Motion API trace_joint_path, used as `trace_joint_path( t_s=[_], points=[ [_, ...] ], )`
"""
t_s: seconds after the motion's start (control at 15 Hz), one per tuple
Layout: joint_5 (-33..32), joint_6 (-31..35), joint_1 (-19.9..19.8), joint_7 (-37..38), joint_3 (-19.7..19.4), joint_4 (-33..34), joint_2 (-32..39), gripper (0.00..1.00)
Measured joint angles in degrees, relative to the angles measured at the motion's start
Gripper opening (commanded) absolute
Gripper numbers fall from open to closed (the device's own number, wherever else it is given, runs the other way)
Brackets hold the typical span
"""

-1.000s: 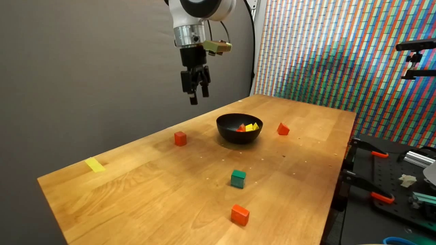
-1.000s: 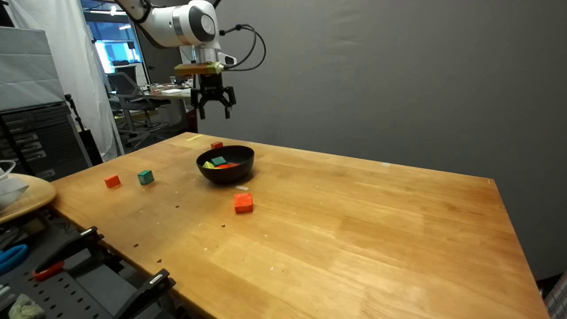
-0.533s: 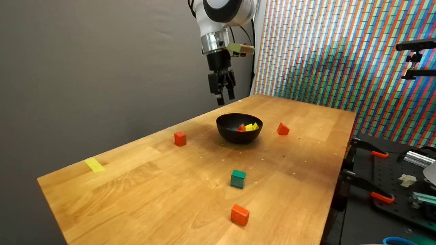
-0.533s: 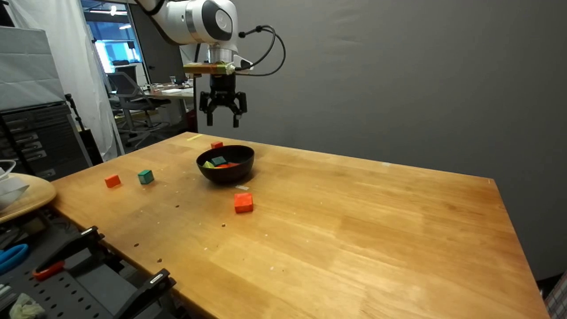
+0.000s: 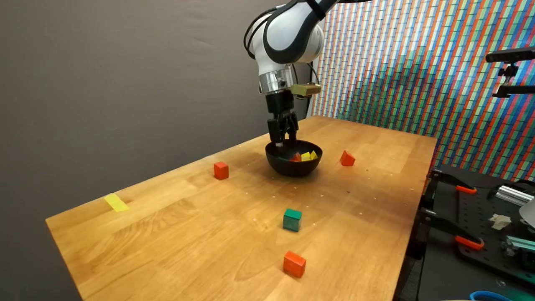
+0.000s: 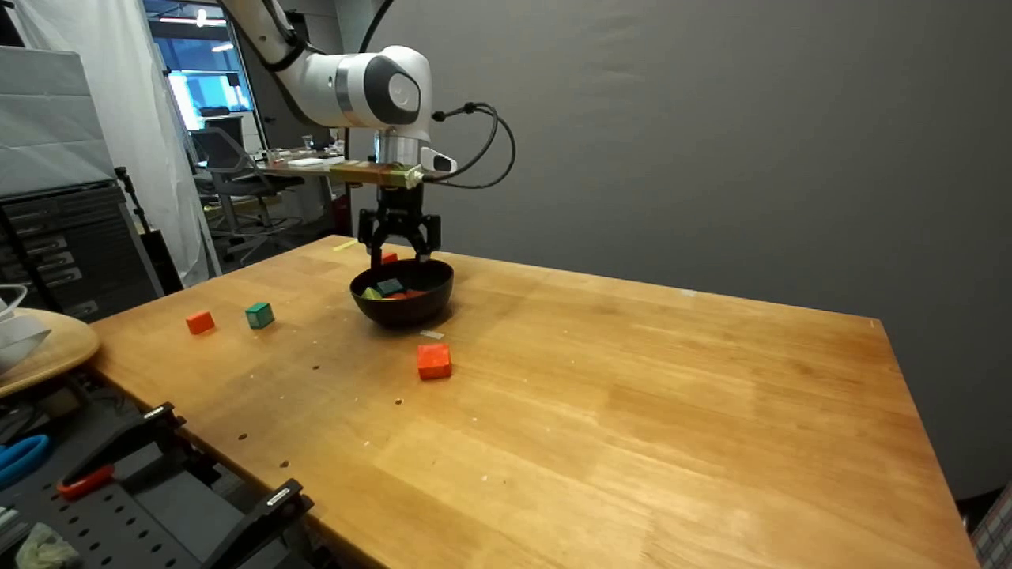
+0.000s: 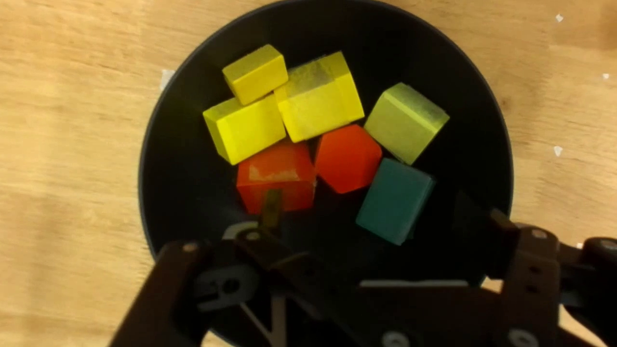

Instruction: Remove all the blocks from the bowl

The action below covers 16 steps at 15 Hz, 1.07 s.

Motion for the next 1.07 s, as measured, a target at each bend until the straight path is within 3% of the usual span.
trace_joint_path(
  t_s=[0.4,0.53,0.93,1.07],
  points=[
    [0.0,6.1,0.9,0.1,-0.1,-1.6,2.5,0.77],
    [0.0,6.7,1.0,0.2,-0.2,-1.6,2.9,0.56],
    [0.0,8.4,1.2,1.4,-0.4,-1.6,3.1,0.08],
    [0.0,9.1,1.2,2.5,-0.7,-1.6,3.0,0.13]
  ],
)
